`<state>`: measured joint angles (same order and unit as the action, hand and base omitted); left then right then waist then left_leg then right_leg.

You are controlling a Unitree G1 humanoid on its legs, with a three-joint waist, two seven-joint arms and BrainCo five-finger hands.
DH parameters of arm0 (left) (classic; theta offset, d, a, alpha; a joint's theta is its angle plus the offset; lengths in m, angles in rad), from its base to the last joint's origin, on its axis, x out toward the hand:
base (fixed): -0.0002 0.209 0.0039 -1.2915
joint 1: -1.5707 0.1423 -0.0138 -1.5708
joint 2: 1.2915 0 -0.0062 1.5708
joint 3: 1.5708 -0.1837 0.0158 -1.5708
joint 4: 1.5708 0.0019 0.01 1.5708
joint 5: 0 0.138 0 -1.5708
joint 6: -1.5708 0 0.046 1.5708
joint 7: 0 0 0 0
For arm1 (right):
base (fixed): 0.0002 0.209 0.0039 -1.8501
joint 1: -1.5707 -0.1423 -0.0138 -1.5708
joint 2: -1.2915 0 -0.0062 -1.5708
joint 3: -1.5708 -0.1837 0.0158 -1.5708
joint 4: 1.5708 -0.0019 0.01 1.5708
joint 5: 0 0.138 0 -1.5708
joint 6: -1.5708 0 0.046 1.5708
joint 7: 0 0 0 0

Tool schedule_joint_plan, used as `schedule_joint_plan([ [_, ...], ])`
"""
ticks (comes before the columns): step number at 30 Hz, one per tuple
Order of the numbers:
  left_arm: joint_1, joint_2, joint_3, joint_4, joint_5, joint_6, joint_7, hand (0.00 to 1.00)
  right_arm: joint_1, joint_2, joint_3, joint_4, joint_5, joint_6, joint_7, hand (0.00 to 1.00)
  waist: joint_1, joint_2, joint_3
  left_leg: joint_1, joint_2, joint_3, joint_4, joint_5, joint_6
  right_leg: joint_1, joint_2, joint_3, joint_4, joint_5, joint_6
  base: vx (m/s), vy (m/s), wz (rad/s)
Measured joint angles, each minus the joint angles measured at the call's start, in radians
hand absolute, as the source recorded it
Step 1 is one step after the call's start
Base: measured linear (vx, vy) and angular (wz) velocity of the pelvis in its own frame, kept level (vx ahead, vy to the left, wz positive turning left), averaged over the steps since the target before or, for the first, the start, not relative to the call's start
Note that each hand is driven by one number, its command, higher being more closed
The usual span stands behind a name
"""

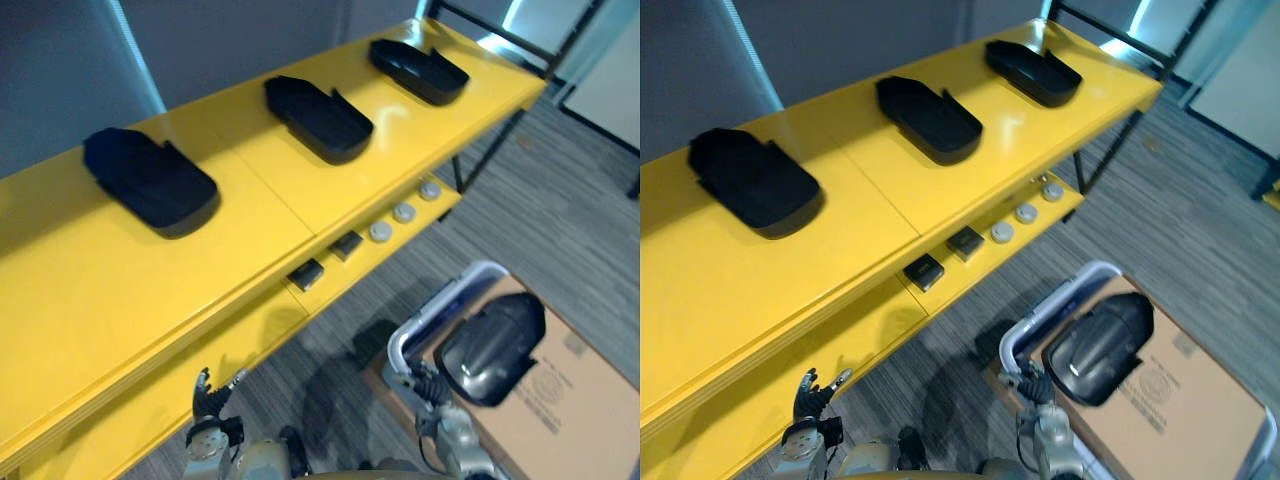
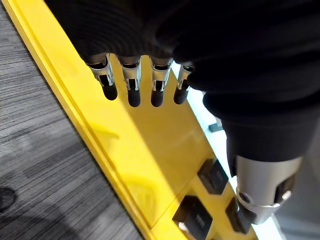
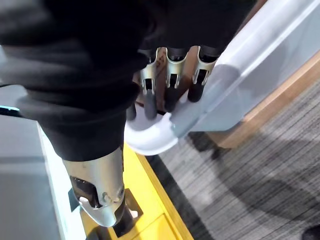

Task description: Walk over and take plastic housings, then place them on the shelf

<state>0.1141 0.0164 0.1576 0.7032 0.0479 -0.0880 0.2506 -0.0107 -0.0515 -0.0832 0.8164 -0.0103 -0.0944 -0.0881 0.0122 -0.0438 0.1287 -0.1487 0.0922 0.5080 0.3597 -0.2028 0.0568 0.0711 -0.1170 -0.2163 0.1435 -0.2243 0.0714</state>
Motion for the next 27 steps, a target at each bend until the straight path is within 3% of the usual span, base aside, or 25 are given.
schedule_joint_plan([
  [3,0.003,-0.003,-0.018,0.014,0.002,-0.004,-0.011,0.00,0.033,0.002,-0.003,0.036,0.000,0.017,0.000,0.00,0.001,0.013,-0.012,0.049,-0.005,-0.043,-0.061,0.022,-0.031,0.025,0.017,0.016,-0.014,0.012,-0.016,-0.10,-0.100,-0.15],
  [7,0.005,-0.001,-0.032,0.048,0.003,-0.002,-0.011,0.00,0.048,0.002,-0.042,0.043,0.010,0.023,-0.004,0.00,-0.004,0.023,-0.020,0.074,-0.021,-0.034,-0.180,0.093,-0.041,-0.018,0.033,0.078,-0.042,0.063,-0.025,-0.09,-0.037,-0.43],
  [11,0.019,-0.001,-0.037,0.078,0.003,0.006,-0.011,0.00,0.038,0.000,-0.047,0.043,0.015,0.025,-0.009,0.00,-0.030,0.031,-0.020,0.103,-0.004,0.034,-0.223,0.110,-0.041,-0.059,0.043,0.102,-0.032,0.104,-0.020,-0.10,0.012,-0.75],
  [12,0.023,0.001,-0.032,0.081,0.003,0.009,-0.010,0.00,0.023,0.007,-0.041,0.041,0.019,0.025,-0.017,0.00,-0.029,0.036,-0.020,0.107,0.020,0.100,-0.225,0.110,-0.039,-0.092,0.027,-0.018,-0.027,0.119,-0.040,-0.14,-0.001,-1.02],
  [13,0.022,0.003,-0.029,0.083,0.003,0.012,-0.011,0.00,0.017,0.009,-0.039,0.040,0.020,0.025,-0.018,0.00,-0.025,0.036,-0.019,0.111,0.022,0.137,-0.231,0.108,-0.037,-0.099,0.000,-0.124,0.000,0.092,-0.066,-0.22,0.045,-1.27],
  [14,0.023,0.002,-0.030,0.087,0.003,0.019,-0.011,0.00,0.012,0.009,-0.038,0.033,0.021,0.025,-0.020,0.00,-0.026,0.046,-0.020,0.125,0.033,0.187,-0.243,0.109,-0.038,-0.100,-0.069,-0.336,0.060,0.071,-0.090,-0.16,0.059,-1.16],
  [15,0.025,0.004,-0.028,0.087,0.003,0.020,-0.011,0.00,0.010,0.011,-0.036,0.032,0.021,0.025,-0.020,0.00,-0.022,0.058,-0.014,0.138,0.042,0.224,-0.246,0.109,-0.041,-0.100,-0.107,-0.453,0.084,0.068,-0.096,-0.13,0.060,-1.16],
  [16,0.025,0.006,-0.023,0.088,0.003,0.023,-0.010,0.00,0.008,0.013,-0.032,0.030,0.021,0.024,-0.021,0.00,-0.023,0.056,-0.015,0.143,0.047,0.247,-0.245,0.109,-0.048,-0.096,-0.122,-0.494,0.087,0.073,-0.096,-0.04,-0.009,-1.23],
  [17,0.023,0.014,-0.015,0.091,0.003,0.026,-0.010,0.00,0.007,0.012,-0.015,0.017,0.019,0.025,-0.023,0.00,-0.026,0.046,-0.018,0.152,0.051,0.276,-0.240,0.113,-0.061,-0.098,-0.125,-0.515,0.074,0.108,-0.062,-0.03,-0.075,-1.02],
  [18,0.017,0.029,-0.010,0.103,0.003,0.026,-0.010,0.00,0.020,0.010,-0.015,0.001,0.019,0.025,-0.026,0.00,-0.038,0.054,-0.015,0.155,0.060,0.291,-0.234,0.118,-0.069,-0.102,-0.106,-0.485,0.047,0.133,-0.035,-0.02,-0.111,-0.83],
  [19,0.014,0.030,-0.010,0.105,0.003,0.026,-0.010,0.00,0.030,0.006,-0.015,-0.008,0.018,0.025,-0.027,0.00,-0.049,0.058,-0.014,0.154,0.064,0.291,-0.226,0.119,-0.072,-0.100,-0.093,-0.472,0.027,0.141,-0.037,0.01,-0.155,-0.95],
  [23,0.011,0.029,-0.010,0.123,0.003,0.026,-0.010,0.00,0.079,0.006,-0.017,-0.045,0.019,0.024,-0.043,0.00,-0.056,0.071,-0.001,0.140,0.202,0.261,-0.046,0.061,-0.119,-0.092,0.005,-0.367,-0.034,0.153,-0.058,0.01,-0.170,-0.83],
  [25,-0.005,0.020,-0.010,0.130,0.001,0.026,-0.010,0.00,0.102,0.002,-0.022,-0.055,0.035,0.023,-0.047,0.00,-0.052,0.068,0.008,0.114,0.257,0.202,0.072,0.055,-0.116,-0.089,0.029,-0.328,-0.028,0.143,-0.074,-0.03,-0.151,-0.64],
  [26,-0.006,0.008,-0.010,0.130,0.000,0.026,-0.010,0.00,0.102,0.000,-0.027,-0.056,0.043,0.022,-0.050,0.00,-0.053,0.075,0.018,0.085,0.266,0.105,0.134,0.055,-0.116,-0.087,0.035,-0.298,-0.017,0.138,-0.091,-0.01,-0.044,-0.76],
  [27,-0.006,-0.008,-0.011,0.130,-0.010,0.025,-0.011,0.00,0.103,-0.009,-0.038,-0.056,0.051,0.022,-0.063,0.00,-0.053,0.076,0.026,0.074,0.231,-0.034,0.132,0.035,-0.136,-0.087,0.028,-0.267,-0.002,0.128,-0.097,0.00,-0.001,-0.79],
])
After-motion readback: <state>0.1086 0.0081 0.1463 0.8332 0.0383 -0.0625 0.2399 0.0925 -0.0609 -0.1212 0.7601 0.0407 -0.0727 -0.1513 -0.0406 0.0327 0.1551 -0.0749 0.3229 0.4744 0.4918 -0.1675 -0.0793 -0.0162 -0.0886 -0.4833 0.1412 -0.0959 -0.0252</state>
